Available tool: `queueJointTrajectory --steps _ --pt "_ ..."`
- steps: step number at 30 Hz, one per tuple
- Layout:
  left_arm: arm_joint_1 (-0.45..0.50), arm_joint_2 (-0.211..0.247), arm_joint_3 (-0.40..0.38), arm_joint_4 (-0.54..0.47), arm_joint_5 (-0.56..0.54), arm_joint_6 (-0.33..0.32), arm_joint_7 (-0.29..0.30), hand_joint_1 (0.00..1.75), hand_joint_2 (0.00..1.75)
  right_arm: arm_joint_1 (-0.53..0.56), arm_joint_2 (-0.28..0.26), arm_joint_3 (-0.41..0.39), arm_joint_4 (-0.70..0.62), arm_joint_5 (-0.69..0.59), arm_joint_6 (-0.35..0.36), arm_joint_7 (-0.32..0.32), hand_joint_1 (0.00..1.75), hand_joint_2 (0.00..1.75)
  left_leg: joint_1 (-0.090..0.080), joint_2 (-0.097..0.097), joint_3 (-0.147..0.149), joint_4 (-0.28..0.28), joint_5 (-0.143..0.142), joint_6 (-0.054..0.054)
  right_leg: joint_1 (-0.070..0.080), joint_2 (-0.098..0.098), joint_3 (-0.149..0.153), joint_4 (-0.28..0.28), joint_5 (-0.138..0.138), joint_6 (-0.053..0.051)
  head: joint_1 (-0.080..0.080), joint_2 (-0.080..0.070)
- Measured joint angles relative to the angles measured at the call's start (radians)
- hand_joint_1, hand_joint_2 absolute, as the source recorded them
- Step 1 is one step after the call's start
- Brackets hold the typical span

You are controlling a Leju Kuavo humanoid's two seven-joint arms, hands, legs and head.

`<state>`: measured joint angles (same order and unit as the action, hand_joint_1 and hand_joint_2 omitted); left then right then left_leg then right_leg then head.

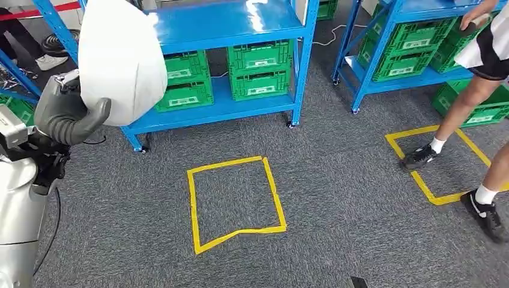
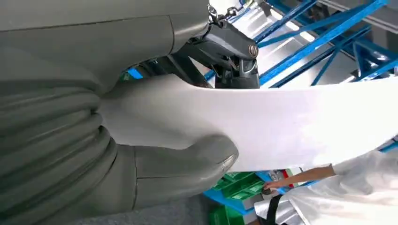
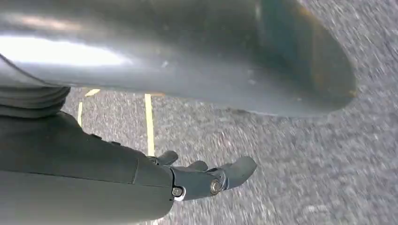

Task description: Take the parts from the cabinet and place them on the table.

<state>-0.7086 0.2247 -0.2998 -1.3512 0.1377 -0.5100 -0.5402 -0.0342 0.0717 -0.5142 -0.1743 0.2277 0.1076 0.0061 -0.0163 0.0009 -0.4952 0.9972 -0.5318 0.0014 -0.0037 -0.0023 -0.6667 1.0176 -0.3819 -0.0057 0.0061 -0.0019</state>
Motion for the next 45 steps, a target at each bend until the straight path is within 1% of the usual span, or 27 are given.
queueJointTrajectory --steps 1,2,4,5,6,8,10,11,12,16,18,20,21,22,23,24,26,27,30,32,33,35,37,39,41,42,45 --pt "-0.001 -0.001 0.0 0.002 0.0 0.0 -0.001 1.75 1.75 0.001 -0.002 0.0 0.0 0.001 0.0 0.0 0.0 0.0 0.016 0.005 -0.003 -0.012 0.018 0.01 0.0 0.003 -0.007 0.005 -0.008 0.007 -0.001 0.0" --pt "-0.002 -0.001 -0.001 0.002 0.0 0.0 -0.002 1.75 1.75 0.0 -0.001 0.0 0.0 0.002 0.0 0.0 0.0 0.0 0.014 0.007 -0.015 -0.013 0.028 0.017 0.004 0.006 -0.018 0.028 -0.048 0.011 0.0 0.0" --pt "-0.001 -0.001 -0.001 0.003 0.0 0.0 -0.005 1.75 1.75 -0.001 0.0 0.0 0.0 0.003 0.002 0.0 0.0 0.0 0.014 0.008 -0.047 -0.01 0.05 0.025 -0.002 0.006 -0.059 0.165 -0.171 0.019 0.002 0.0" --pt "0.0 -0.001 -0.001 0.004 0.0 0.0 -0.005 1.75 1.75 -0.001 -0.001 0.0 0.0 0.003 0.002 0.0 0.0 0.0 0.014 0.008 -0.065 -0.006 0.061 0.025 -0.003 0.006 -0.08 0.247 -0.213 0.023 0.002 0.0" --pt "0.002 -0.001 -0.001 0.004 0.0 0.0 -0.006 1.75 1.75 -0.001 -0.001 0.0 0.0 0.005 0.002 0.0 0.0 0.0 0.015 0.008 -0.082 -0.001 0.071 0.024 -0.004 0.006 -0.088 0.304 -0.224 0.026 0.002 0.0" --pt "0.008 -0.001 -0.001 0.004 0.0 0.002 -0.006 1.75 1.75 -0.001 -0.001 0.0 0.0 0.006 0.002 0.0 0.0 0.0 0.018 0.008 -0.121 0.012 0.09 0.018 -0.009 0.005 -0.054 0.307 -0.163 0.03 0.002 0.0" --pt "0.01 -0.001 -0.001 0.003 0.0 0.003 -0.006 1.75 1.75 -0.002 -0.002 0.0 0.0 0.007 0.002 0.0 0.0 0.0 0.022 0.008 -0.153 0.029 0.103 0.01 -0.014 0.005 0.043 0.187 -0.112 0.034 0.002 0.0" --pt "0.009 -0.001 -0.001 0.0 0.001 0.003 -0.007 1.75 1.75 -0.005 -0.002 0.0 0.0 0.009 0.002 0.0 0.0 0.0 0.022 0.007 -0.167 0.041 0.109 0.002 -0.017 0.006 0.114 0.087 -0.142 0.035 0.003 0.0" --pt "0.009 0.0 0.0 -0.005 0.003 0.006 -0.009 1.75 1.75 -0.008 -0.002 0.0 0.0 0.009 0.002 0.0 0.0 0.0 0.02 0.008 -0.18 0.048 0.112 -0.003 -0.007 0.008 0.155 0.015 -0.179 0.026 0.002 0.0" --pt "0.013 -0.002 0.0 -0.005 0.006 0.008 -0.012 1.75 1.75 -0.004 -0.001 0.0 0.0 0.012 0.002 0.002 0.0 0.0 0.023 0.006 -0.183 0.04 0.137 -0.031 -0.008 0.006 0.135 0.012 -0.157 -0.012 0.003 0.0" --pt "0.015 -0.002 0.0 -0.006 0.005 0.008 -0.011 1.75 1.75 -0.005 -0.001 0.0 0.0 0.012 0.002 0.001 0.0 0.0 0.025 0.003 -0.21 0.099 0.063 -0.041 -0.01 0.001 0.121 0.011 -0.141 -0.026 0.001 0.0" --pt "0.017 -0.002 0.0 -0.005 0.004 0.008 -0.011 1.75 1.75 -0.004 -0.001 0.0 0.0 0.012 0.002 0.0 0.0 0.0 0.026 0.003 -0.255 0.245 -0.027 -0.05 -0.009 0.0 0.105 0.012 -0.128 -0.03 0.001 0.0" --pt "0.02 -0.002 0.0 -0.005 0.004 0.008 -0.011 1.75 1.75 -0.004 -0.001 0.0 0.0 0.012 0.002 0.001 0.0 0.0 0.026 0.003 -0.276 0.315 -0.052 -0.052 -0.008 0.0 0.096 0.013 -0.122 -0.03 0.001 0.0" --pt "0.024 -0.002 0.0 -0.005 0.0 0.008 -0.011 1.75 1.75 -0.004 -0.001 0.0 0.0 0.013 0.002 0.001 0.0 0.0 0.026 0.003 -0.277 0.347 -0.049 -0.052 -0.008 0.0 0.086 0.015 -0.115 -0.029 0.001 0.0" --pt "0.026 -0.002 0.0 -0.005 -0.003 0.007 -0.011 1.75 1.75 -0.003 -0.001 0.0 0.0 0.013 0.003 0.001 0.0 0.0 0.026 0.003 -0.253 0.326 -0.029 -0.05 -0.007 0.0 0.079 0.016 -0.11 -0.027 0.001 0.0" --pt "0.026 -0.002 0.0 -0.005 -0.003 0.007 -0.011 1.75 1.75 -0.002 -0.001 0.0 0.0 0.014 0.005 0.001 0.0 0.0 0.026 0.003 -0.203 0.257 0.0 -0.046 -0.007 0.001 0.074 0.017 -0.106 -0.024 0.001 0.0" --pt "0.023 -0.002 0.0 -0.006 -0.005 0.007 -0.014 1.75 1.75 -0.003 -0.001 0.0 0.0 0.015 0.012 0.001 0.0 0.0 0.023 0.011 -0.074 0.067 0.044 -0.033 -0.007 -0.003 0.073 0.017 -0.101 -0.02 0.001 0.0" --pt "0.021 -0.002 0.0 -0.006 -0.005 0.006 -0.016 1.75 1.75 -0.004 -0.001 0.0 0.0 0.016 0.017 -0.001 0.0 0.0 0.011 0.027 -0.046 0.021 0.019 -0.026 -0.002 -0.006 0.071 0.017 -0.097 -0.014 0.001 0.0" --pt "0.017 -0.002 0.0 -0.008 -0.01 0.006 -0.018 1.75 1.75 -0.002 -0.001 0.0 0.0 0.018 0.028 0.0 0.0 0.0 0.006 0.012 -0.06 0.022 0.034 -0.009 -0.007 -0.016 0.071 0.011 -0.086 0.003 0.001 0.0" --pt "0.018 -0.003 0.0 -0.011 -0.013 0.003 -0.019 1.75 1.75 -0.003 -0.001 0.0 0.0 0.021 0.03 0.0 0.0 0.0 0.02 0.003 -0.059 0.005 0.051 0.007 -0.007 -0.018 0.068 0.018 -0.095 0.015 0.0 0.0" --pt "0.016 -0.003 0.0 -0.011 -0.013 0.001 -0.02 1.75 1.75 -0.004 -0.001 0.0 0.0 0.023 0.031 0.0 0.0 0.0 0.02 -0.003 -0.064 0.004 0.057 0.016 -0.004 -0.01 0.05 0.058 -0.131 0.018 0.002 0.0" --pt "0.019 -0.004 0.0 -0.011 -0.013 0.0 -0.02 1.75 1.75 -0.004 -0.001 0.0 0.0 0.023 0.033 0.002 0.0 0.0 0.019 -0.012 -0.076 0.007 0.064 0.021 -0.006 -0.006 -0.018 0.216 -0.213 0.023 0.001 0.0" --pt "0.024 -0.005 0.0 -0.011 -0.014 -0.001 -0.019 1.75 1.75 -0.003 -0.001 0.0 0.0 0.024 0.033 0.003 0.0 0.0 0.019 -0.029 -0.091 0.013 0.071 0.02 -0.006 -0.005 -0.064 0.322 -0.245 0.026 0.002 0.0" --pt "0.028 -0.005 0.0 -0.011 -0.015 -0.003 -0.016 1.75 1.75 -0.004 -0.001 0.0 0.0 0.024 0.033 0.006 0.0 0.0 0.02 -0.049 -0.104 0.023 0.075 0.015 -0.007 -0.002 -0.016 0.241 -0.189 0.023 0.002 0.0" --pt "0.028 -0.008 0.0 -0.019 -0.016 -0.003 -0.016 1.75 1.75 -0.005 -0.001 0.0 0.0 0.024 0.033 0.009 0.0 0.0 0.02 -0.068 -0.115 0.036 0.077 0.01 -0.009 0.03 0.087 0.058 -0.119 0.015 0.002 0.0" --pt "0.028 -0.011 0.0 -0.023 -0.016 -0.004 -0.016 1.75 1.75 -0.007 -0.002 0.0 0.0 0.024 0.033 0.012 0.0 0.0 0.018 -0.072 -0.122 0.04 0.079 0.004 -0.011 0.063 0.097 0.033 -0.141 0.015 0.001 0.0" --pt "0.027 -0.012 0.002 -0.026 -0.018 -0.009 -0.01 1.75 1.75 -0.006 -0.001 0.0 0.0 0.023 0.034 0.017 0.0 0.0 0.019 -0.096 -0.129 0.034 0.09 -0.017 -0.002 0.037 0.093 0.027 -0.125 -0.001 0.001 0.0"
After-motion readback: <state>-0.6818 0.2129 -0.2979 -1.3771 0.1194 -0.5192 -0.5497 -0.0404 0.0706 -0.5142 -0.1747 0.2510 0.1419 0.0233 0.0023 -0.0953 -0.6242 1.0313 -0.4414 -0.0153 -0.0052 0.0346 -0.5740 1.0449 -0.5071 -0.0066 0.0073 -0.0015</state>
